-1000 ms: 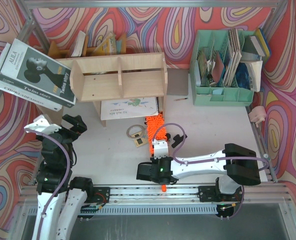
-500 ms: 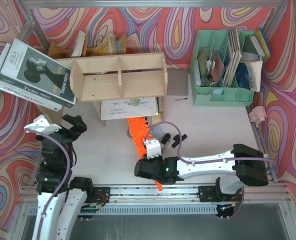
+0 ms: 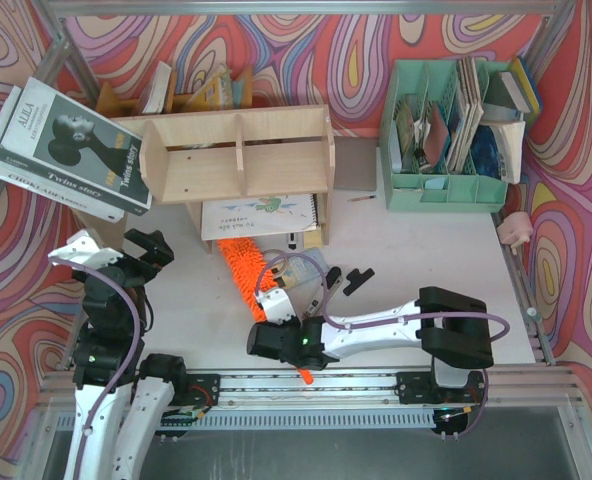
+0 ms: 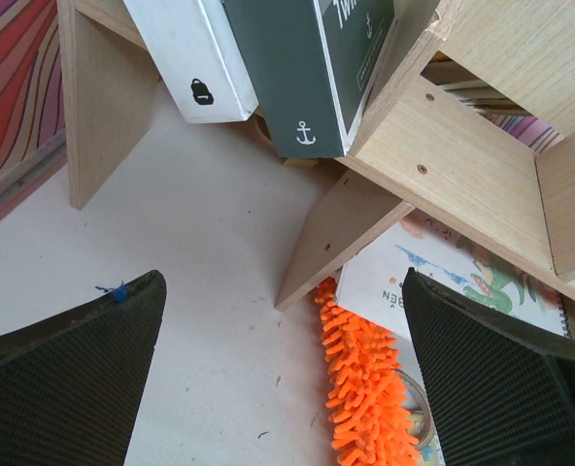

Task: Dust the bookshelf with a duster

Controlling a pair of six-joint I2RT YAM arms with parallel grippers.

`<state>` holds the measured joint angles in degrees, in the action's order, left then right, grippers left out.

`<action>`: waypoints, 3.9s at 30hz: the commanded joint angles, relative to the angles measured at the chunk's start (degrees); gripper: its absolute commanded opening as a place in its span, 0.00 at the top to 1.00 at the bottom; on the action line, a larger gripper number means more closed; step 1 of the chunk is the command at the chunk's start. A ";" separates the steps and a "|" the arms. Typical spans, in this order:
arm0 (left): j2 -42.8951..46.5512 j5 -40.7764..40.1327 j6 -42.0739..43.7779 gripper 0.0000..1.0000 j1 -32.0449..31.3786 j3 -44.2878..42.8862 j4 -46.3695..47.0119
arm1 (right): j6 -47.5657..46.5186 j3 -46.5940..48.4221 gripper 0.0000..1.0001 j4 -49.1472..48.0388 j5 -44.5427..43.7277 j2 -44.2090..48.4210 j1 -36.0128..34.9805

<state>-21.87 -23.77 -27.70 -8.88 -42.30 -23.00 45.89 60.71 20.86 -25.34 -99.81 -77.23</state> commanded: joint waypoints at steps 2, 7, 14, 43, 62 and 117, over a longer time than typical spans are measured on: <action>-0.09 0.26 -0.42 0.01 0.53 -0.24 0.62 | -3.44 2.48 1.00 0.24 0.80 -1.27 -0.51; -0.11 0.30 -0.42 0.01 0.54 -0.23 0.67 | -3.00 3.07 1.00 1.43 -0.67 -0.56 -0.48; -0.14 0.20 -0.42 0.02 0.54 -0.23 0.60 | 3.97 -1.33 1.00 3.69 -8.94 8.01 -0.84; 0.03 0.31 -0.42 0.01 0.54 -0.24 0.62 | 22.69 -5.14 1.00 18.21 -10.80 9.88 1.29; -0.18 0.46 -0.42 0.01 0.54 -0.27 0.68 | 1.00 -5.36 1.00 -0.62 -4.41 10.51 -0.13; 2.95 -11.40 0.37 0.01 1.24 -1.01 -2.17 | -10.10 -7.35 1.00 -0.53 -10.95 14.77 -16.88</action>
<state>-20.21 -30.59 -27.66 -8.10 -42.33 -23.14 39.51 48.56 28.27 -30.26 -80.03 -96.33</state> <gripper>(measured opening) 0.985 0.330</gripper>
